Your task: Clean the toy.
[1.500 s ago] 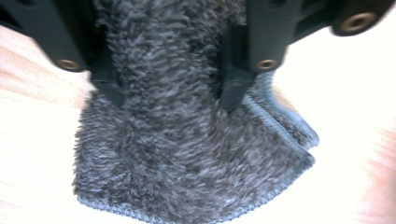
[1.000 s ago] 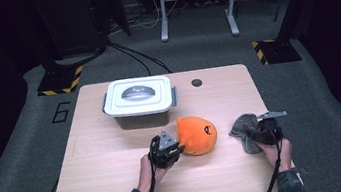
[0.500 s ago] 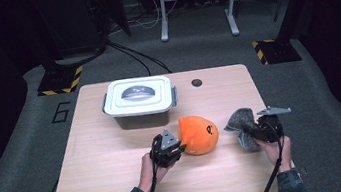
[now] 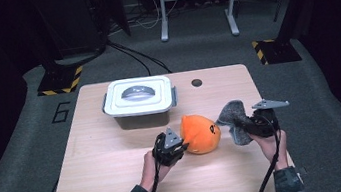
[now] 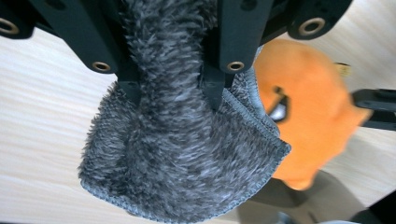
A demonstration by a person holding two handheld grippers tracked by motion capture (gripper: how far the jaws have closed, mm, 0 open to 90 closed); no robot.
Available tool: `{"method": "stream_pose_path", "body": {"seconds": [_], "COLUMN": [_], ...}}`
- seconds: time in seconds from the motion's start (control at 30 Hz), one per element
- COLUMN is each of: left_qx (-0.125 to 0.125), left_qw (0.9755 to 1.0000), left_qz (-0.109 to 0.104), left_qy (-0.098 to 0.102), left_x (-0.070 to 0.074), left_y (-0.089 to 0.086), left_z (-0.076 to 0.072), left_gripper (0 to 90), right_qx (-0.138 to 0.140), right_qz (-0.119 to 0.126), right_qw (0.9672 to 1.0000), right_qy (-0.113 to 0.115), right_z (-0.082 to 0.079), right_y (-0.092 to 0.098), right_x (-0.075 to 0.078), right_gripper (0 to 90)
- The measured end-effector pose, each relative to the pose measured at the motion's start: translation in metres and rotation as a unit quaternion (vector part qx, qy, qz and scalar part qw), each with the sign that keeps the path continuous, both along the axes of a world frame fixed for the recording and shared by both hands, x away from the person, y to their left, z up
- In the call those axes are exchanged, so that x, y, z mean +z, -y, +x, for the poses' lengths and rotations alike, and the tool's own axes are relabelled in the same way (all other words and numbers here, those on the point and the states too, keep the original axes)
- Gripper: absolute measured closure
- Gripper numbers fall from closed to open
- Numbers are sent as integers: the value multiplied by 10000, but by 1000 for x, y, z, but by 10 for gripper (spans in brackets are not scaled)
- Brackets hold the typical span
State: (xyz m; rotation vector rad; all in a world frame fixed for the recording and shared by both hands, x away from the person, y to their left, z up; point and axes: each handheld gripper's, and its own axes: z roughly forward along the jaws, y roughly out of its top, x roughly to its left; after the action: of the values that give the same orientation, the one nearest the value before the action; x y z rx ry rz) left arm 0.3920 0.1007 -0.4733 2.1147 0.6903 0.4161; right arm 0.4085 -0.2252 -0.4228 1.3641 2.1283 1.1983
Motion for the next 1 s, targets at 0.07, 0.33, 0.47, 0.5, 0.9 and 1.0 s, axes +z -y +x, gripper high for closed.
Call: {"method": "stream_pose_path", "body": {"seconds": [0.07, 0.33, 0.47, 0.5, 0.9, 1.0], "left_qx": [-10, -80, -118, -128, -288, -282], "left_qw": [10000, 9999, 9999, 9998, 9994, 9994], "left_qz": [5, 7, -15, -22, -27, -31], "left_qy": [13, 61, 105, 120, 192, 173], "left_x": [0, 2, 3, 3, 2, 1], "left_y": [1, 3, 4, 5, 5, 5], "left_z": [0, -1, -1, -1, -3, -3], "left_gripper": [773, 774, 774, 774, 788, 793], "right_qx": [125, 598, 800, 859, 1033, 975], "right_qz": [-2, -86, -160, -190, -768, -803], "right_qw": [9999, 9981, 9966, 9960, 9916, 9919], "right_qy": [56, 126, 138, 149, 154, 161], "right_z": [1, 12, 17, 18, 27, 28], "right_y": [-9, -56, -80, -85, -123, -123], "right_x": [6, 21, 23, 23, 9, 7], "right_gripper": [697, 695, 694, 693, 691, 691]}}
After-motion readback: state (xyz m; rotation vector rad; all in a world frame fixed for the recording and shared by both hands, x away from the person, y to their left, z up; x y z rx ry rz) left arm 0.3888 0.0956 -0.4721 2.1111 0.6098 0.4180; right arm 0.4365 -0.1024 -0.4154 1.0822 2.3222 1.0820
